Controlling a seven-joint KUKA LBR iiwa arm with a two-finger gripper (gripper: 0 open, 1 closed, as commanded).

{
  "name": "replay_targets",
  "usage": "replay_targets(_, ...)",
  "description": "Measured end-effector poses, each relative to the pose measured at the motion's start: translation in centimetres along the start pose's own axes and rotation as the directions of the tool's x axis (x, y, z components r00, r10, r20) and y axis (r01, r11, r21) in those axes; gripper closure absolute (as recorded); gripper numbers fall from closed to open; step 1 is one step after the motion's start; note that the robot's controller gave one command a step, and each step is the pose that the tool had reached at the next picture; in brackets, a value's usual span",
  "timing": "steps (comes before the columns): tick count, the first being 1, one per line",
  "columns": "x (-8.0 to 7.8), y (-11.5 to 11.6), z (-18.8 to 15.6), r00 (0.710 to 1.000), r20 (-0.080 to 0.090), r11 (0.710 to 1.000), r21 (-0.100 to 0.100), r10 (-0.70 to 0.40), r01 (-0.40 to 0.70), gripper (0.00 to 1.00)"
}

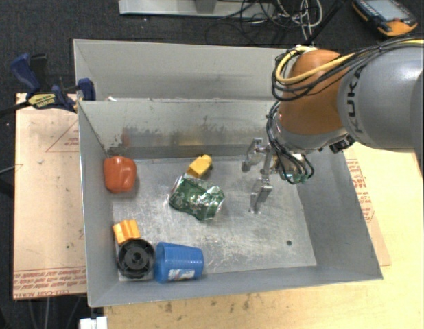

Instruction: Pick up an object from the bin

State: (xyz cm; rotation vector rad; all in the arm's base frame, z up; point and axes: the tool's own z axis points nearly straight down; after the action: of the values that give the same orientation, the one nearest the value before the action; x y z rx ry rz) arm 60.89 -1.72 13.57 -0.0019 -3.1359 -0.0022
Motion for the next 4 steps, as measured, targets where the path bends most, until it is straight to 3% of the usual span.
replay_targets(2,-0.2,0.0,-0.4,1.000,0.008,1.000,0.001,-0.001,0.001,0.00)
replay_targets(3,0.2,1.1,2.6,0.997,0.004,0.997,-0.003,0.078,-0.078,0.00)
replay_targets(4,-1.4,4.1,4.2,0.994,0.010,0.994,0.001,0.105,-0.105,0.00)
